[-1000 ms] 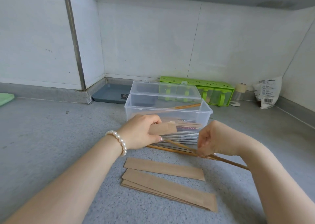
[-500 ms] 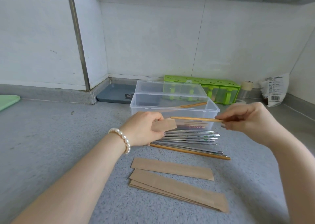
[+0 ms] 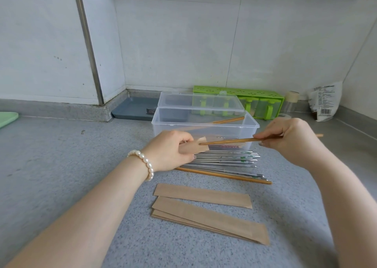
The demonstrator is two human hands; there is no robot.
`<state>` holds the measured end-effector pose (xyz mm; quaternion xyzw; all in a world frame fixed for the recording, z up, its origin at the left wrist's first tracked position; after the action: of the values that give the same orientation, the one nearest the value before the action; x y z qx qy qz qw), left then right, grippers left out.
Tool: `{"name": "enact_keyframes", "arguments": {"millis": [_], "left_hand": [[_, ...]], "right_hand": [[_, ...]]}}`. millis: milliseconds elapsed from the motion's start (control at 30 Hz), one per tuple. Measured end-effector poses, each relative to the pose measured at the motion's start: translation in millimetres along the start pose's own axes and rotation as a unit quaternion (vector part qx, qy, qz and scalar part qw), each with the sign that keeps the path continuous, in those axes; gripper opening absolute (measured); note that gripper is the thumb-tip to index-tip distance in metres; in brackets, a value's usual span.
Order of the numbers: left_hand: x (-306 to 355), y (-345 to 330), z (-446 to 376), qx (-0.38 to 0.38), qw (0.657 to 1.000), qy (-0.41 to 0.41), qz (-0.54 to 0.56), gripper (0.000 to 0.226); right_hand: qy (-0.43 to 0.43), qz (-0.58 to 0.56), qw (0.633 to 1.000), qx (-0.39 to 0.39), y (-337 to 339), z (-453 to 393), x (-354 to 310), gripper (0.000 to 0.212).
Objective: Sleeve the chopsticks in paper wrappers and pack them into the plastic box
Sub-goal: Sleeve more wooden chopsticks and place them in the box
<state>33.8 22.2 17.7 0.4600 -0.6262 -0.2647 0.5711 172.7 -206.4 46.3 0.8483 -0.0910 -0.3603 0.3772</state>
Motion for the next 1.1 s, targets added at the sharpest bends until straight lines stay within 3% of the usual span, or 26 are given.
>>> {"name": "enact_keyframes", "arguments": {"millis": [200, 300, 467, 700, 800, 967, 1100], "left_hand": [[7.8, -2.5, 1.7, -0.027, 0.997, 0.001, 0.071, 0.018], [10.6, -2.1, 2.5, -0.045, 0.994, 0.005, 0.102, 0.008], [12.3, -3.7, 1.9, -0.052, 0.994, 0.018, 0.092, 0.015], [15.8, -8.8, 1.9, -0.044, 0.996, 0.016, 0.078, 0.018], [12.0, -3.8, 1.1, -0.018, 0.997, 0.019, 0.069, 0.019], [4.8, 1.9, -0.4, 0.007, 0.997, 0.030, 0.065, 0.020], [4.1, 3.2, -0.5, 0.014, 0.997, 0.030, 0.071, 0.020]], "right_hand": [[0.015, 0.005, 0.999, -0.031, -10.3, -0.1, -4.6, 0.030], [0.010, 0.003, 0.999, -0.044, -13.3, -0.2, -6.2, 0.031], [0.018, 0.023, 0.996, -0.079, -24.3, 3.3, -17.3, 0.023], [0.039, 0.048, 0.991, -0.117, -39.3, 8.0, -29.4, 0.029], [0.000, 0.033, 0.997, -0.071, -23.1, 5.0, -22.8, 0.030], [-0.134, -0.005, 0.987, 0.089, -1.6, -2.5, -1.6, 0.028], [-0.189, -0.138, 0.968, 0.089, -5.0, -4.3, 6.5, 0.026]]}}
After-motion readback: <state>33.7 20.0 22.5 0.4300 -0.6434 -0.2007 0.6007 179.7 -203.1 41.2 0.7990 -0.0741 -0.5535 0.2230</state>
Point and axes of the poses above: each hand's wrist, its own z-axis away from the middle knuckle, its own y-axis out of the back of the hand, x = y × z, the point moved 1 cm from there along -z, towards the middle knuckle
